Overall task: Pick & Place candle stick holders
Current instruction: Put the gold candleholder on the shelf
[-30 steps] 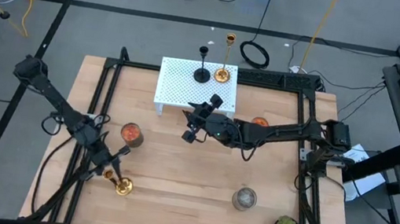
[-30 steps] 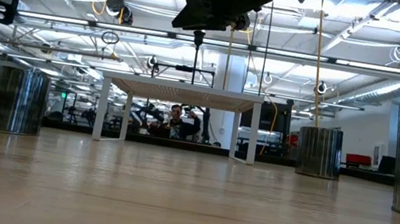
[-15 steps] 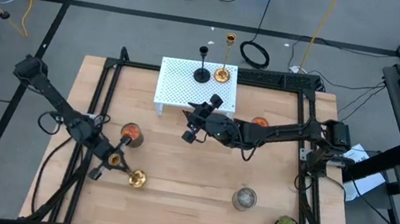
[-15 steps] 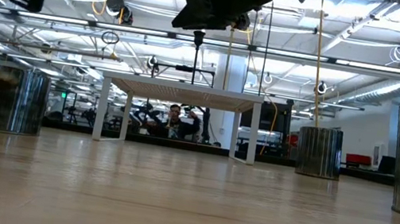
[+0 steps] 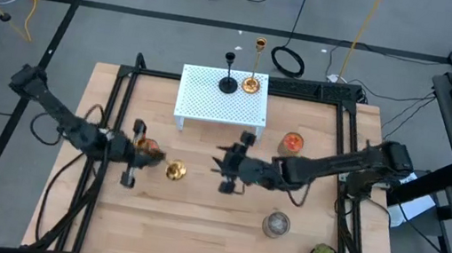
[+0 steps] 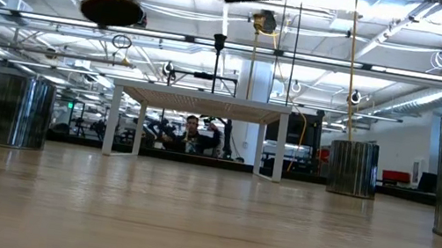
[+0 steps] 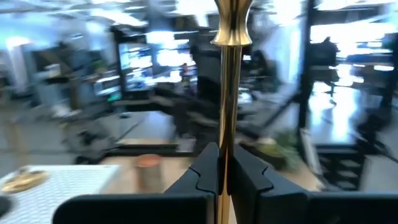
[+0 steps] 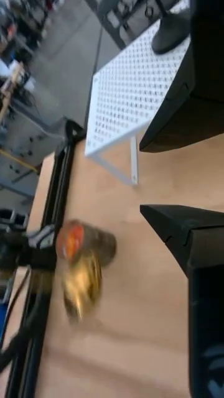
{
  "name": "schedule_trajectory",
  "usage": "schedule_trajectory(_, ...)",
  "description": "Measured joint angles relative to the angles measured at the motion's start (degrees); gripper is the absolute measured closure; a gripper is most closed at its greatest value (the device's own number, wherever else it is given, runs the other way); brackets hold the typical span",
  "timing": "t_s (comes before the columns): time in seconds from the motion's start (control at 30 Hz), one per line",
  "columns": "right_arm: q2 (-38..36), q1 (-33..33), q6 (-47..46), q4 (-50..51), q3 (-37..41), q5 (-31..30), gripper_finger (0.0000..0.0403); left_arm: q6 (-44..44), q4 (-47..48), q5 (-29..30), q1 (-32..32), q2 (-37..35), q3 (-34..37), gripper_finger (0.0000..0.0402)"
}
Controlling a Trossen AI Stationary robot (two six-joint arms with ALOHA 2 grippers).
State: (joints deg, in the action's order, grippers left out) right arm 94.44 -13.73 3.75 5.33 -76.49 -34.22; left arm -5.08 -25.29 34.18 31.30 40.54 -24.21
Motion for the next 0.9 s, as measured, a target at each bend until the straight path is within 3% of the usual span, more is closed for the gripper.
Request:
schedule_trajectory(0.23,-3.7,-4.3,-3.26,9.03,0.02,-0.16,0.0257,2.44,15.38,0.48,-10.86,3.46,-11.81,0.0386)
schedule_trajectory(0.43,-7.18,-4.59,-1.13,7.59,6.18,0.22,0.0257,1.91,17.05,-5.21,-24.73,4.91,-17.12,0.0383)
schedule_trajectory(0.5,-9.21,-3.78,-1.34,3.01,10.79,0.51,0.0257,3.93,16.65,-10.96,-30.68,4.84,-17.57,0.0385)
schedule_trajectory(0.63,-13.88,-1.7,-0.95,-10.43,21.92,6.71,0.0257,7.34,17.28,-22.37,-42.2,6.02,-17.57,0.0386)
schedule_trajectory(0.9,-17.34,2.67,-1.56,-42.7,39.35,19.35,0.0257,6.31,11.4,-32.16,-61.14,14.74,-17.5,0.0386)
